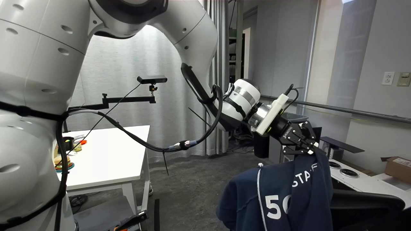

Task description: Stretch the hoodie on the backrest of the chair

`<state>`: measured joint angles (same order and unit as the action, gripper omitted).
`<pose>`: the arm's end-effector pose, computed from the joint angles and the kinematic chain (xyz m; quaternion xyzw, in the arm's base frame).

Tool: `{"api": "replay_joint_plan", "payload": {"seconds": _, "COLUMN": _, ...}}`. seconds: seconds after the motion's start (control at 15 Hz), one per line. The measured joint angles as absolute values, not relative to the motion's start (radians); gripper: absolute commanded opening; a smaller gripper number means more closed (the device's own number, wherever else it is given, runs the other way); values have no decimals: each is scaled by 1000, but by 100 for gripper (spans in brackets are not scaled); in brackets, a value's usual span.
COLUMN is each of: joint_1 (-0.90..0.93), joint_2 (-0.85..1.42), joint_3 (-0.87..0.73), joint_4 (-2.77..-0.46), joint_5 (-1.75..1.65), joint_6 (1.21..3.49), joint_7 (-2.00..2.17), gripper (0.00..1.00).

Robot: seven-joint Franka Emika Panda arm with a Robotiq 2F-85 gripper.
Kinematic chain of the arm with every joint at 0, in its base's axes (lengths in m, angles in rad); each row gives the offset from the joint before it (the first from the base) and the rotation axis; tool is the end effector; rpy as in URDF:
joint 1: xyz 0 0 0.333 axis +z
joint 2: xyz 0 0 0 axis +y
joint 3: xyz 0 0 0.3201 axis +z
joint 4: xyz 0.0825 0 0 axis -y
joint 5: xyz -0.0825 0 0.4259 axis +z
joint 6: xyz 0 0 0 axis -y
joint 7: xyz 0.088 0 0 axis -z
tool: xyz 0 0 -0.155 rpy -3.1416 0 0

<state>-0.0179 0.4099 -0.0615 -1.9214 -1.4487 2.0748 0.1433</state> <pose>0.6621 -0.1442 0.2497 0.7742 0.3080 -0.0815 0.5469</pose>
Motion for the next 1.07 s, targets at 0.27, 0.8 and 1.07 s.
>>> {"api": "replay_joint_plan", "payload": {"seconds": 0.27, "joint_1": -17, "joint_2": 410, "joint_3": -62, "joint_4": -1918, "joint_5": -1457, "joint_6": 2034, "joint_7": 132, "gripper": 39}}
{"api": "replay_joint_plan", "payload": {"seconds": 0.8, "joint_1": -16, "joint_2": 410, "joint_3": -60, "joint_4": -1916, "joint_5": -1468, "joint_6": 1978, "joint_7": 93, "gripper": 91}}
{"api": "replay_joint_plan", "payload": {"seconds": 1.07, "joint_1": -13, "joint_2": 410, "joint_3": -57, "joint_4": -1913, "joint_5": -1468, "joint_6": 1933, "joint_7": 75, "gripper": 100}}
